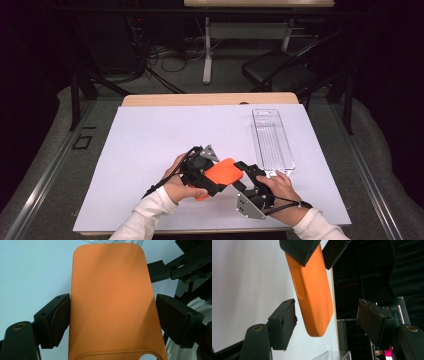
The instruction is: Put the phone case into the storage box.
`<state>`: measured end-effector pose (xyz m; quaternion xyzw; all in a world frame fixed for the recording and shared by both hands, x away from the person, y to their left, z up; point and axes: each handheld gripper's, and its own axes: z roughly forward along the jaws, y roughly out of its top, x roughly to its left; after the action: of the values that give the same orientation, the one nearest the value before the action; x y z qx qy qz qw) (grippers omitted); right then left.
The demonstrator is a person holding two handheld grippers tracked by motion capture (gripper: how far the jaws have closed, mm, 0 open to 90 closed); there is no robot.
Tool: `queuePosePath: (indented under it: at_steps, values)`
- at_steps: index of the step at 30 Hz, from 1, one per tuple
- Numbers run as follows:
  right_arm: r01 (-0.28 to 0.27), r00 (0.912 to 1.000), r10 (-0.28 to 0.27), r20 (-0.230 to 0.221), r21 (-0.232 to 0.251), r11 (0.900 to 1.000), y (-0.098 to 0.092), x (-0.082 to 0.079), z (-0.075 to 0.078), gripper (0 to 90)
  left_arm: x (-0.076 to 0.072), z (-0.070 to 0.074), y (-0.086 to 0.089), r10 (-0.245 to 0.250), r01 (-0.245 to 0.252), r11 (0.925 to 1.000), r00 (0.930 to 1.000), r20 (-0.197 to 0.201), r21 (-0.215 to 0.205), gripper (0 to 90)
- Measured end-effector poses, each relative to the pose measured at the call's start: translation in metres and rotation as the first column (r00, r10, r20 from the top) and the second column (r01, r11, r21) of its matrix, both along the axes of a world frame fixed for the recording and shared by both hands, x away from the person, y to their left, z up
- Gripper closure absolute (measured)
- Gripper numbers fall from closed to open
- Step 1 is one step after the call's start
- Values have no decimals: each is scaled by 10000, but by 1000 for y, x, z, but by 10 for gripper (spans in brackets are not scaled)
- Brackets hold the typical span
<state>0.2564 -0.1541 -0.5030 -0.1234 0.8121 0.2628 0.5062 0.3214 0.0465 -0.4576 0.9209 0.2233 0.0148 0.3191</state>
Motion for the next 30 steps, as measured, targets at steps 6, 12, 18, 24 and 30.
queuePosePath:
  at_steps: [6, 12, 18, 24, 30]
  values:
    - [26, 9998, -20, 207, -275, 9996, 4, 1, -3, 342, -1, 0, -1, -74, 74, 10000, 10000, -43, -37, 155]
    - [60, 9988, -35, 480, -504, 9987, 5, 1, -6, 361, -4, 0, -4, -222, 222, 9997, 9997, -57, -32, 155]
    - [-128, 9978, 175, 644, -735, 9972, 6, 3, -7, 364, -5, -2, -7, -287, 287, 9996, 9995, -113, 22, 155]
    - [-32, 9980, 83, 632, -800, 9968, 8, 3, -8, 388, -5, -2, -8, -336, 336, 9994, 9993, -148, -6, 155]
    - [200, 9986, -154, 503, -909, 9957, 9, 4, -10, 442, -5, -3, -8, -309, 309, 9995, 9994, -150, -18, 155]
